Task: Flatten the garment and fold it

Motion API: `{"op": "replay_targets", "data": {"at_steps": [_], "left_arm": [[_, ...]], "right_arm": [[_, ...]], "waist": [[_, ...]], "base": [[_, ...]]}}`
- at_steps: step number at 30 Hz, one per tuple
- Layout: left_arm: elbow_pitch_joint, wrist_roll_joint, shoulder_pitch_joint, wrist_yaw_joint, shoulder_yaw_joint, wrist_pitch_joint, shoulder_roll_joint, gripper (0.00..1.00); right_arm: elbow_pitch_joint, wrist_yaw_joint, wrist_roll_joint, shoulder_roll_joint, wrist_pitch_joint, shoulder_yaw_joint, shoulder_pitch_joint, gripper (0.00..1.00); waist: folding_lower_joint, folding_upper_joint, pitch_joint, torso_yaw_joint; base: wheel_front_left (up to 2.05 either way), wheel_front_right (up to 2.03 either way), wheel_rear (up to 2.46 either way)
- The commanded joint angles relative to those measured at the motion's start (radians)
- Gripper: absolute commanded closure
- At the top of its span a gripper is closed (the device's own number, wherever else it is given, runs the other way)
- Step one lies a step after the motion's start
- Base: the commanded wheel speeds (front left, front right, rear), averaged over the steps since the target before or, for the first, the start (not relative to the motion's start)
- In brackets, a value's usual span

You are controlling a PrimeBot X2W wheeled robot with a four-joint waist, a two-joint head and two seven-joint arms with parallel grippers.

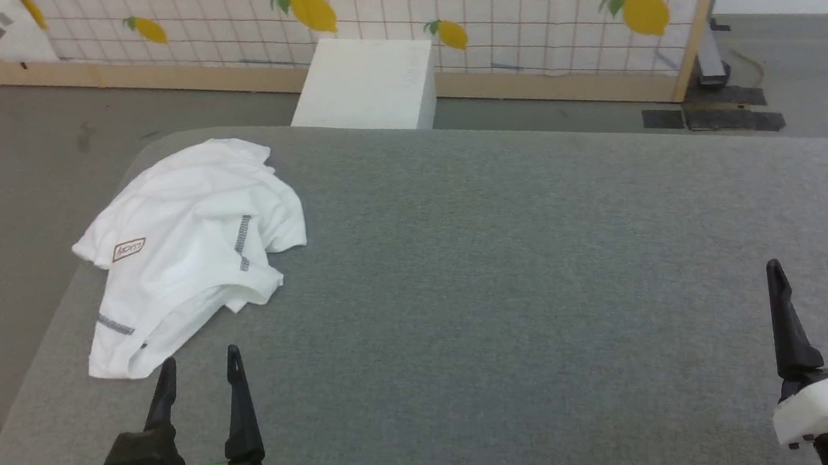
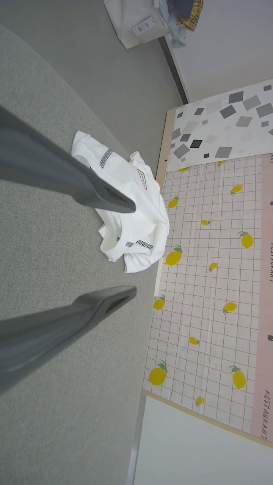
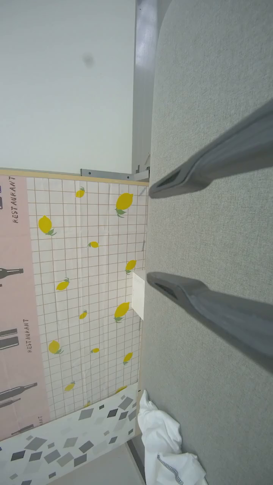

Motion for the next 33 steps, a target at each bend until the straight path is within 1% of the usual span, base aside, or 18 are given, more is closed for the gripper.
{"op": "replay_targets", "data": {"at_steps": [1, 33], "left_arm": [[-0.003, -0.010, 0.011, -0.001, 0.002, -0.011, -0.003, 0.00], [-0.001, -0.061, 0.042, -0.014, 0.021, -0.076, -0.004, 0.00]], "right_arm": [[0.003, -0.001, 0.009, 0.001, -0.012, -0.008, 0.008, 0.00], [0.046, -0.001, 0.049, 0.001, -0.077, -0.069, 0.026, 0.00]], "waist": [[0.0000, 0.0000, -0.001, 0.021], [0.0000, 0.0000, -0.011, 0.219]], "base": [[0.00, 0.00, 0.00], [0.00, 0.00, 0.00]]}}
